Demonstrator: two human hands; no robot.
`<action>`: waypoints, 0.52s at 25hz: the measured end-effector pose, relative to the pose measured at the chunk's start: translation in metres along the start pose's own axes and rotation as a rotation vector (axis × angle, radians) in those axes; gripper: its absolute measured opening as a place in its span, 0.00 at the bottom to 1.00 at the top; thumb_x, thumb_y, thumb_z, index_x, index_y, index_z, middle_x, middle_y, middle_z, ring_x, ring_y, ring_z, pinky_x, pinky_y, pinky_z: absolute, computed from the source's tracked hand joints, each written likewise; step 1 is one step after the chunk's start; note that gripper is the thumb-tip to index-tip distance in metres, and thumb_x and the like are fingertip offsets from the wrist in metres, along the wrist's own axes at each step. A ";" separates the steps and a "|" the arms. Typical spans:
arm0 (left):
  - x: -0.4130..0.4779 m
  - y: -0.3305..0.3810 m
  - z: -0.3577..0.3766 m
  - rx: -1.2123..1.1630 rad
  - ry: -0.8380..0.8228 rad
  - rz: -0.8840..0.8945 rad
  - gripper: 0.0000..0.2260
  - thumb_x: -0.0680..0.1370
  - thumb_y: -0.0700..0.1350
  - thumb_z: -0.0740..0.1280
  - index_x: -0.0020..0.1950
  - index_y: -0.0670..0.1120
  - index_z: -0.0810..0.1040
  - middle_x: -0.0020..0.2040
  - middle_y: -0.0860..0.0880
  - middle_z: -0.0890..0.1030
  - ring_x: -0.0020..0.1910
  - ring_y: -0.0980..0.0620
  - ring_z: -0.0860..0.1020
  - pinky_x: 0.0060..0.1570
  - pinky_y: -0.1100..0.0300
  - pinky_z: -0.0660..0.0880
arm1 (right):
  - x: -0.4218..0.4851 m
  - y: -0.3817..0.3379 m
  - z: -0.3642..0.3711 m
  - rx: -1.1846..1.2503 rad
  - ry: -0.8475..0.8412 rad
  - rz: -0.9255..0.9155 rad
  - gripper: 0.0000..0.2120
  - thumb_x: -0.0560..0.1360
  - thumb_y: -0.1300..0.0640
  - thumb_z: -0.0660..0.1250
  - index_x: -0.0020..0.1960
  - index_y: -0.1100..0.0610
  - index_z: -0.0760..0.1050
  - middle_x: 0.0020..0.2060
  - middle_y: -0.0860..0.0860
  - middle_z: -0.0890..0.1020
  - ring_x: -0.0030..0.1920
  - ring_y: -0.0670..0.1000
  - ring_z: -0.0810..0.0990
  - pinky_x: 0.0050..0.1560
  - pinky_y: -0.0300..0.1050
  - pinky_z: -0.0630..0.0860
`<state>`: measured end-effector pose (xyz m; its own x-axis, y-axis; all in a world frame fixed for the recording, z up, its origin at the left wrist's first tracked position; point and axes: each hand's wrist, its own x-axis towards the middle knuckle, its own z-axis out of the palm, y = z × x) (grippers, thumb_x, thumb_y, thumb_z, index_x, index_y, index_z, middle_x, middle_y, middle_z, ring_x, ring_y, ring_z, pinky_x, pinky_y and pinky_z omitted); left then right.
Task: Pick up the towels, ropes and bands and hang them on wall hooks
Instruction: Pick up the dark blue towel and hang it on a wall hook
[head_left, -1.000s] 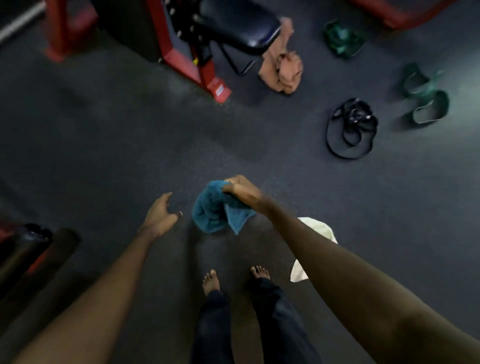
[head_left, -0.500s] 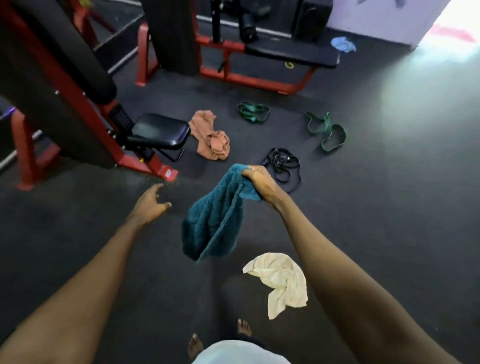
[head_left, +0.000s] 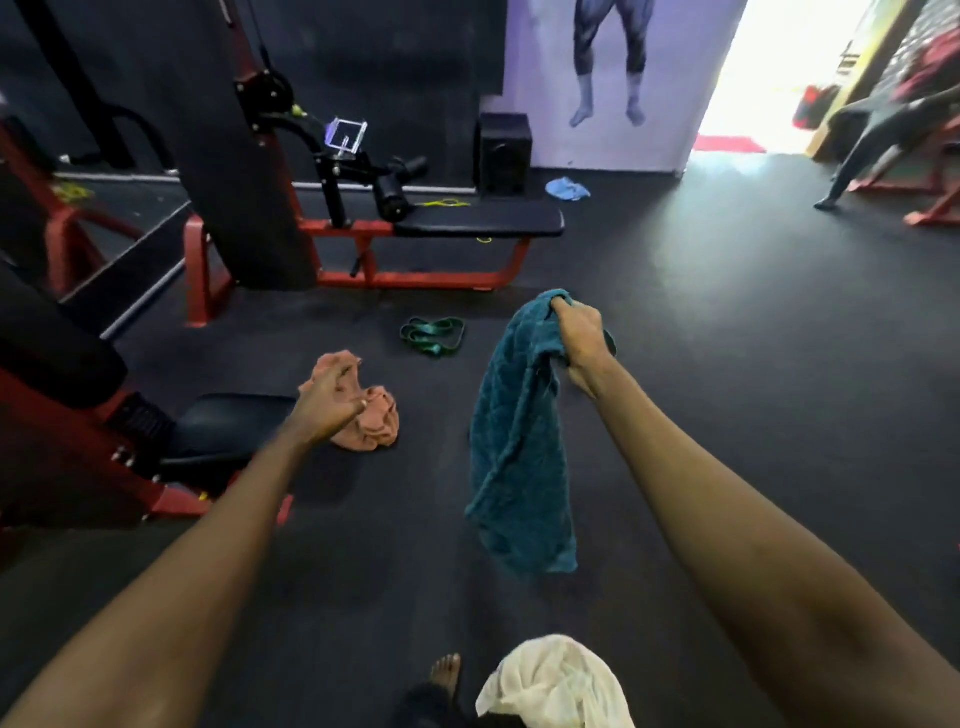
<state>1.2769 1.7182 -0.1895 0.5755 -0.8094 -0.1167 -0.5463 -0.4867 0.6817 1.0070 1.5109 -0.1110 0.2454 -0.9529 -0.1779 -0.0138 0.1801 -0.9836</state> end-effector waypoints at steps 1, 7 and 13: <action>0.033 0.011 -0.001 -0.002 -0.006 0.029 0.31 0.73 0.41 0.72 0.74 0.48 0.66 0.69 0.42 0.74 0.65 0.45 0.75 0.61 0.52 0.74 | 0.022 -0.013 -0.003 0.034 0.071 0.005 0.09 0.77 0.61 0.64 0.38 0.58 0.77 0.34 0.55 0.80 0.33 0.54 0.79 0.37 0.47 0.79; 0.200 0.108 0.003 0.036 -0.064 0.258 0.31 0.75 0.42 0.72 0.75 0.45 0.65 0.72 0.42 0.70 0.67 0.46 0.73 0.58 0.58 0.71 | 0.137 -0.088 -0.045 -0.049 0.233 -0.020 0.07 0.76 0.59 0.66 0.39 0.57 0.75 0.33 0.54 0.78 0.30 0.51 0.76 0.25 0.38 0.74; 0.346 0.209 0.035 0.105 -0.096 0.364 0.31 0.75 0.42 0.72 0.75 0.45 0.65 0.70 0.40 0.72 0.67 0.44 0.74 0.62 0.55 0.71 | 0.274 -0.139 -0.103 -0.124 0.262 -0.092 0.06 0.78 0.58 0.63 0.48 0.56 0.79 0.40 0.54 0.81 0.35 0.52 0.78 0.34 0.42 0.78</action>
<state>1.3407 1.3245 -0.1125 0.2758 -0.9600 0.0485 -0.7661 -0.1891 0.6143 0.9761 1.1993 -0.0263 -0.0070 -0.9972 -0.0743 -0.1257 0.0746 -0.9893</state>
